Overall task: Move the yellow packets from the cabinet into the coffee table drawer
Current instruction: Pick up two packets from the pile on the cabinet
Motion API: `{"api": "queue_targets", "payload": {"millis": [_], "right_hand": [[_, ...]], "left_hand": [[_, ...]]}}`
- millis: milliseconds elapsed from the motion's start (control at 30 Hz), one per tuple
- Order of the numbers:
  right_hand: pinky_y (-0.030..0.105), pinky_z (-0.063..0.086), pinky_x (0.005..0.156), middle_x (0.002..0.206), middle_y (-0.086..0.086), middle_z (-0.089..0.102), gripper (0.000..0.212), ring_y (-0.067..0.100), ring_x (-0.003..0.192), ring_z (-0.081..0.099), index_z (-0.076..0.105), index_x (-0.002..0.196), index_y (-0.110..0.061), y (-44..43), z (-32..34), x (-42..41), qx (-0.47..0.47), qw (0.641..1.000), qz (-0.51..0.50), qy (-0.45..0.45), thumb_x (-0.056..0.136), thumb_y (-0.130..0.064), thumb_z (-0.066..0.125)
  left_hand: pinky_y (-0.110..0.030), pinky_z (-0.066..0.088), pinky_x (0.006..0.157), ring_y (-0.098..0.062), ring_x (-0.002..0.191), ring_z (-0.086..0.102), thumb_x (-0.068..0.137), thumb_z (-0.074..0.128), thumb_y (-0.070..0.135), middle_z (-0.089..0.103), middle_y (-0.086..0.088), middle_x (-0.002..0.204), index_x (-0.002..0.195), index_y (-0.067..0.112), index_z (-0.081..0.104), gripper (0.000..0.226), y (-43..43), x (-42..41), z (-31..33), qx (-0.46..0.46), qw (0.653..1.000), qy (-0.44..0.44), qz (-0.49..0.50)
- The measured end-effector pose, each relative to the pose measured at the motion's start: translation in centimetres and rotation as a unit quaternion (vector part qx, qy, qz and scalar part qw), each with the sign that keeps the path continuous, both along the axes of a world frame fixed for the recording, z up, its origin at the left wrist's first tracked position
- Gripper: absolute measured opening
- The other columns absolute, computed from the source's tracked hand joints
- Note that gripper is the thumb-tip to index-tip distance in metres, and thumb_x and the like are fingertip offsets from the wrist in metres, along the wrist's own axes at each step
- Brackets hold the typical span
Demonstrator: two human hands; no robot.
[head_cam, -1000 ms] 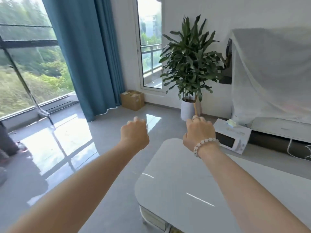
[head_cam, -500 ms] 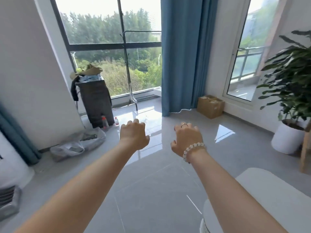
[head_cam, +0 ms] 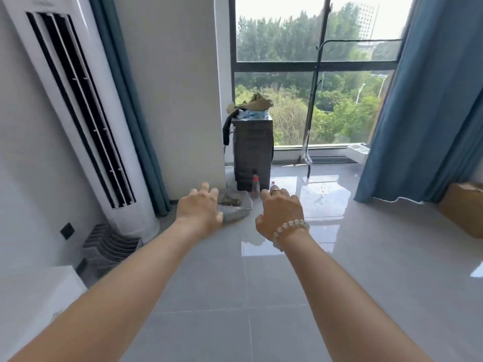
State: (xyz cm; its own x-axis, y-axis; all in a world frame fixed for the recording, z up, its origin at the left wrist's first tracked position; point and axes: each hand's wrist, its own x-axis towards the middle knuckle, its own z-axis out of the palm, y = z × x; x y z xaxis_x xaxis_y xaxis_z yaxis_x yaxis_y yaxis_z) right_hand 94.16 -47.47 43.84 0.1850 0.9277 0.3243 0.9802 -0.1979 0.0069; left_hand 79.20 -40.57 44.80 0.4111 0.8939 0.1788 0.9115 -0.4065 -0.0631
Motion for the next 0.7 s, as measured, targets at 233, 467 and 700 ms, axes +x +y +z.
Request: {"api": "queue_targets", "payload": {"millis": [233,467,700], "right_hand": [[0.037,0.032,0.099,0.127,0.007,0.048,0.041,0.025,0.119,0.044,0.043,0.124,-0.013,9.1,0.7,-3.4,-0.013,0.995,0.092,-0.027,0.088,-0.032,0.051],[0.035,0.033,0.097,0.127,0.006,0.047,0.038,0.023,0.118,0.045,0.043,0.124,-0.013,19.2,1.8,-5.6,-0.016,0.980,0.195,-0.034,0.090,-0.028,0.051],[0.035,0.034,0.099,0.127,0.007,0.047,0.037,0.024,0.118,0.045,0.044,0.122,-0.012,27.6,2.3,-10.1,-0.028,0.948,0.316,-0.037,0.090,-0.028,0.050]], "left_hand": [[-0.033,0.042,0.074,-0.027,0.110,0.051,0.094,0.047,0.039,0.038,-0.007,0.130,0.128,0.013,0.041,0.044,6.7,-4.8,-0.1,-0.002,0.995,0.021,0.097],[-0.031,0.040,0.068,-0.026,0.105,0.053,0.094,0.046,0.037,0.040,-0.008,0.127,0.127,0.012,0.041,0.042,12.7,-7.5,-0.6,-0.025,0.980,0.019,0.194],[-0.030,0.037,0.067,-0.025,0.102,0.056,0.094,0.046,0.036,0.047,-0.005,0.119,0.121,0.013,0.044,0.036,16.8,-11.2,-0.3,-0.006,0.949,-0.027,0.314]]}}
